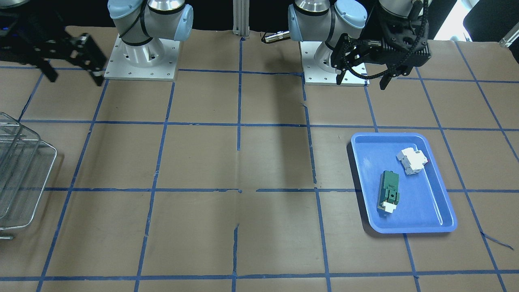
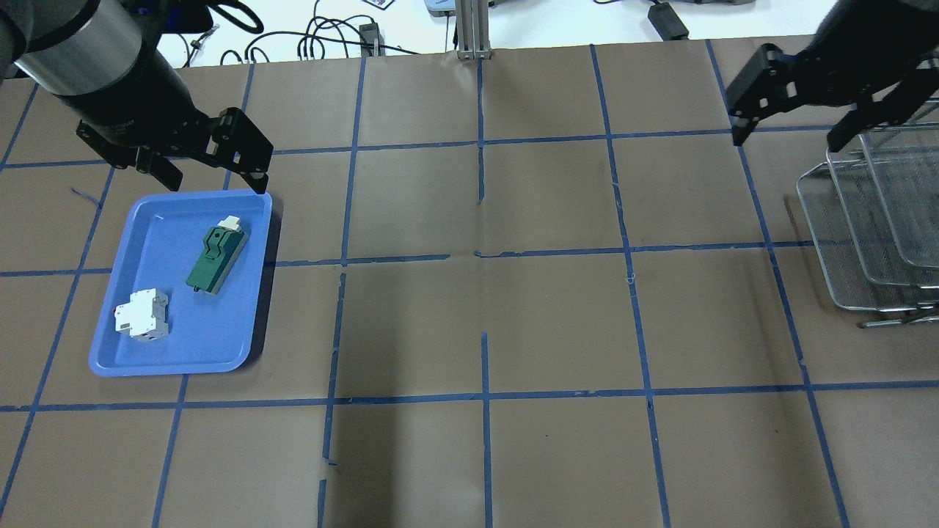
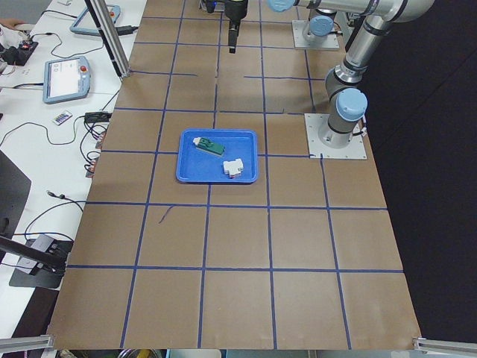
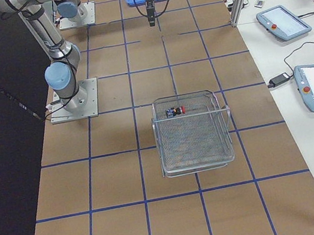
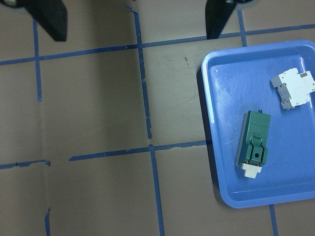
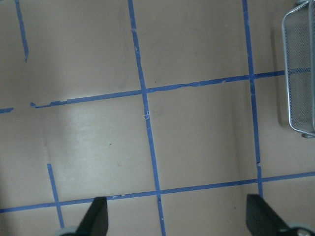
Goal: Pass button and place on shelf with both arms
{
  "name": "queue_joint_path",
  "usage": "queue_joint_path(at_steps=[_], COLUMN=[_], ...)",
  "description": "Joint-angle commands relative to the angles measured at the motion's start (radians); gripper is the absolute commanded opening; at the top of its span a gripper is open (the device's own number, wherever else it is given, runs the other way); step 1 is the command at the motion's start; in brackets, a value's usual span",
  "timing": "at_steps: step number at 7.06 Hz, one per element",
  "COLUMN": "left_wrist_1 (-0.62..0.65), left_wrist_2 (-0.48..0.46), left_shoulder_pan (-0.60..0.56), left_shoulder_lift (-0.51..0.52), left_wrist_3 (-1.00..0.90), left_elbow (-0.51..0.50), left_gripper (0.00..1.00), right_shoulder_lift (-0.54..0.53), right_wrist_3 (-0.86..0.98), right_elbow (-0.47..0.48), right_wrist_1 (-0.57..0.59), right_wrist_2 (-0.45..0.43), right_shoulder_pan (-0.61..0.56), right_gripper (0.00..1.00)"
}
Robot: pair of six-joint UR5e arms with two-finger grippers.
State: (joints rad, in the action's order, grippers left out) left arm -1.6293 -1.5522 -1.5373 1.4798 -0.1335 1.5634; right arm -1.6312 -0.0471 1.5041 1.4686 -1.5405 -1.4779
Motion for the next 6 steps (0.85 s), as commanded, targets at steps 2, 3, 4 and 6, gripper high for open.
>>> queue_joint_path(at_steps=[2,3,4,6], left_wrist_1=[0.000,0.002,0.002,0.008], left_wrist_2=[0.000,0.000,0.000,0.000], left_shoulder_pan=[-0.003,-0.003,-0.003,-0.003], left_shoulder_lift=[0.001,0.000,0.000,0.001], left_wrist_3=[0.000,0.002,0.000,-0.001], left_elbow=[0.004,0.004,0.006,0.007], left_gripper=[1.00,1.00,1.00,1.00], right_shoulder_lift=[0.042,0.053,0.053,0.051], right_wrist_3=[-0.102,-0.023,-0.013,-0.008], right_elbow=[0.002,-0.004,-0.005,-0.005], right_wrist_1=[0.098,0.084,0.063,0.062], right_wrist_2=[-0.006,-0.003,-0.003,-0.007], right_shoulder_pan=[-0.101,-0.099,-0.099,-0.099], right_gripper=[1.00,1.00,1.00,1.00])
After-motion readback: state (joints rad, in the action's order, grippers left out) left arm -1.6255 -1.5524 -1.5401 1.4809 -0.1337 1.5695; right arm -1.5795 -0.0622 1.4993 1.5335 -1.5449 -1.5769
